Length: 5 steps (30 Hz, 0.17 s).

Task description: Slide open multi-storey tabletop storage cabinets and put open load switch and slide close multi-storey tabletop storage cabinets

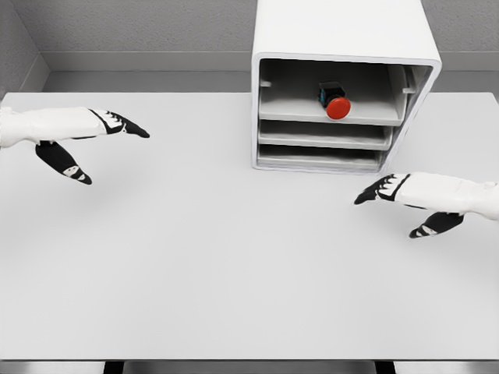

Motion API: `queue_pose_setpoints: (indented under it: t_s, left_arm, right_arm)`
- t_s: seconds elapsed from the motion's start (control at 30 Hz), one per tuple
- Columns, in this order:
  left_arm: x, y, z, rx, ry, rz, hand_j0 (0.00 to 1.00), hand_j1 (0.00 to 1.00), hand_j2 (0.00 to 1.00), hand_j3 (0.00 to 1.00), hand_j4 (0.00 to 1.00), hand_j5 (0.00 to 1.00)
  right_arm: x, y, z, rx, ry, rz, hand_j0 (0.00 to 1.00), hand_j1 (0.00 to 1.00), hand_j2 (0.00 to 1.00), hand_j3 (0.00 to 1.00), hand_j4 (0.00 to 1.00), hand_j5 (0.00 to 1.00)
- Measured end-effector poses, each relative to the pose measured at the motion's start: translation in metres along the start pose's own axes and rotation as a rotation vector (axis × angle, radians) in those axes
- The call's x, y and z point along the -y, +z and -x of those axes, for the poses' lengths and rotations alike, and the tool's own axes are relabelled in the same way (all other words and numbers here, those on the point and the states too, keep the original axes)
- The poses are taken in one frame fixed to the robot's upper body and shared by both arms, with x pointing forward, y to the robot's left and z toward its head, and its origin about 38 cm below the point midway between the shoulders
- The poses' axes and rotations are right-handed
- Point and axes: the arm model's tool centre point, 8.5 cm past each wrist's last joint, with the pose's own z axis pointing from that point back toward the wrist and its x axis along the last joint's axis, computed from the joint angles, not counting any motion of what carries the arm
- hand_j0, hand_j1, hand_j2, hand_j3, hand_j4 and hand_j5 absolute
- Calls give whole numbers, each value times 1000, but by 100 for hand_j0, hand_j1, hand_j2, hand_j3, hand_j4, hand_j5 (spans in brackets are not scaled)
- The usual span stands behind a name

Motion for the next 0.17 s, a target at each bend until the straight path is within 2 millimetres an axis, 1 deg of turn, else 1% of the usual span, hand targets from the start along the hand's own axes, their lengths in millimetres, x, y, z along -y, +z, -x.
queue_pose_setpoints:
  t_s: [0.07,0.17]
  left_arm:
    - [1,-2,-1,5,2,1,100,100,100,100,100,100]
    - [1,-4,-1,8,2,1,100,100,100,100,100,100]
  right_arm:
    - [15,9,-4,-7,35,33,100,100,100,100,100,100]
    - [26,16,-7,-14,59,54,100,100,100,100,100,100]
